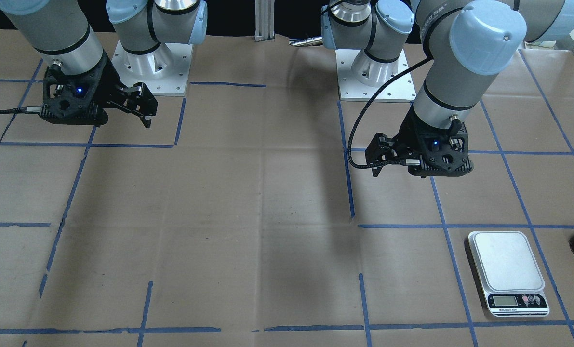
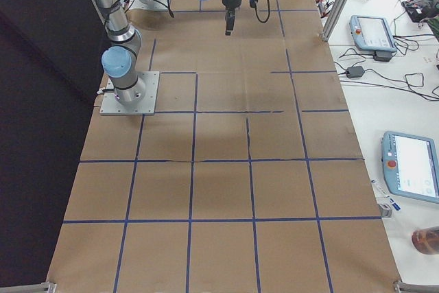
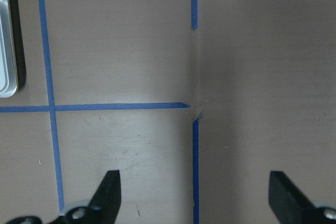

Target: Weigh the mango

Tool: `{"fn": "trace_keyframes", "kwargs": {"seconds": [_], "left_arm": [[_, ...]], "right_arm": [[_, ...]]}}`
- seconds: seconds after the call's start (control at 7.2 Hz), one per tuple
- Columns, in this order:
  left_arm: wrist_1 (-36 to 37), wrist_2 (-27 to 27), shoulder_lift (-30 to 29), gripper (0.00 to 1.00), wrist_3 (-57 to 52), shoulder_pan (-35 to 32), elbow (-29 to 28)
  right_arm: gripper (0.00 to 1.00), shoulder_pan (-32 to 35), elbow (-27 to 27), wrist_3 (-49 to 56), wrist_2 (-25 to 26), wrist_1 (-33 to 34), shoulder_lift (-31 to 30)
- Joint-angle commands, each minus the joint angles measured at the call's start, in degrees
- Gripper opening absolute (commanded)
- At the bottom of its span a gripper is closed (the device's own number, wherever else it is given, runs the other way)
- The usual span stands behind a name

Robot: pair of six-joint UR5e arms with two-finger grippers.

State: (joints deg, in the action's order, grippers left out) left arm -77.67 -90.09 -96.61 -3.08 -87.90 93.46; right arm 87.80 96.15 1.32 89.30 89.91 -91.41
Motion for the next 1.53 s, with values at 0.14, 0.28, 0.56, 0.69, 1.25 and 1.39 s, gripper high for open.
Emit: {"fn": "trace_keyframes", "kwargs": {"seconds": [0.14,0.28,0.56,0.69,1.25,1.39], "left_arm": [[0.07,-0.09,0.02,1.0,0.0,0.01,-0.12],[0.15,-0.17,0.02,1.0,-0.87,0.88,-0.04],[0.77,-4.12,-0.51,1.0,-5.86,7.53,0.23],[0.94,-4.13,-1.29,1.0,-9.11,11.05,0.23],[8.05,-4.04,-6.03,1.0,-24.76,24.24,-0.64],[8.24,-3.69,-8.92,1.0,-27.22,27.75,-1.87]], "right_arm": [[1.0,0.0,0.0,0.0,0.0,0.0,0.0],[1.0,0.0,0.0,0.0,0.0,0.0,0.0],[1.0,0.0,0.0,0.0,0.0,0.0,0.0],[1.0,0.0,0.0,0.0,0.0,0.0,0.0],[1.0,0.0,0.0,0.0,0.0,0.0,0.0],[1.0,0.0,0.0,0.0,0.0,0.0,0.0]]}}
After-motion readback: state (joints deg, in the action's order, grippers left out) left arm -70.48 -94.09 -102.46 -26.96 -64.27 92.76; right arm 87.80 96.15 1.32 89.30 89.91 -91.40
